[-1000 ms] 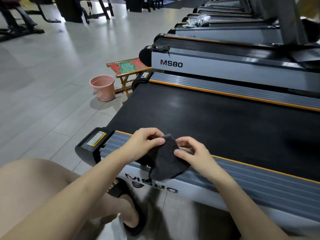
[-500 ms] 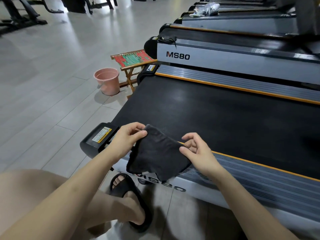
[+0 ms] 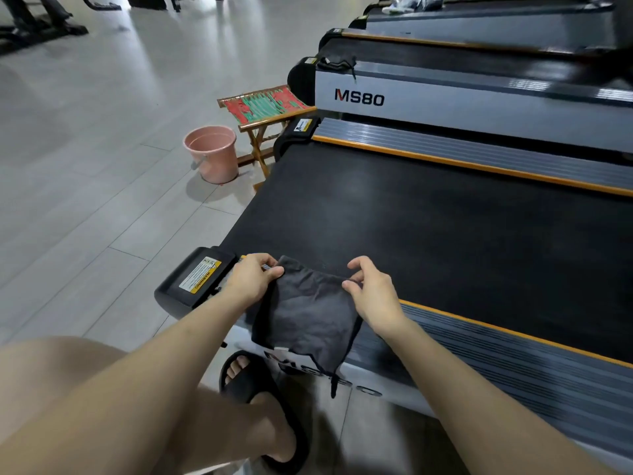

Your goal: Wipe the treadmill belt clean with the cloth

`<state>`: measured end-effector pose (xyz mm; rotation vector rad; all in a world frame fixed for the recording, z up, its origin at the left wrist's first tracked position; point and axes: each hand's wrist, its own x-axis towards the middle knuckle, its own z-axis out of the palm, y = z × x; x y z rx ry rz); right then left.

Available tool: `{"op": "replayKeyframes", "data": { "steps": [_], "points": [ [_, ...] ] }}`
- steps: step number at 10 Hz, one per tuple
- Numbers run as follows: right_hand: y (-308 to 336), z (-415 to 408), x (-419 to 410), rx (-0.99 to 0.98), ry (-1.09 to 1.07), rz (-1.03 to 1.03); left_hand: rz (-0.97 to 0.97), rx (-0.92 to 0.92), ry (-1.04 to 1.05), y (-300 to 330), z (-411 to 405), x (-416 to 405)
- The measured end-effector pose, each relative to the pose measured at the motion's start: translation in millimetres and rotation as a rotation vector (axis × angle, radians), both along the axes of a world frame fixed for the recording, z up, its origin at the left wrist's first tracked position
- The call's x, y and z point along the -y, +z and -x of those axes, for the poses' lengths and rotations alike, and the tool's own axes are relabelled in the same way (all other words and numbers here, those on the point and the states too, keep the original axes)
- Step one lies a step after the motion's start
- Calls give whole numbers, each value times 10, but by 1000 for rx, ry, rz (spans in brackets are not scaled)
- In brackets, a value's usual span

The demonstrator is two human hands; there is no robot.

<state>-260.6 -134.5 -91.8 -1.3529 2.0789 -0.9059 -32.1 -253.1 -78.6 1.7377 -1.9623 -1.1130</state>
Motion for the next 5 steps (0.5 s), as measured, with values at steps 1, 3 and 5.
{"op": "replayKeyframes", "data": {
  "steps": [1,3,5],
  "points": [
    [-127,-17,93,-56,30,-6,51,210,-19,-58,-58,53],
    [-205,56,151,-107,19,-10,43,237,-10,-86,41,83],
    [-98,111,72,-86,22,-9,345,456,-116,10,117,-79]
  ]
}}
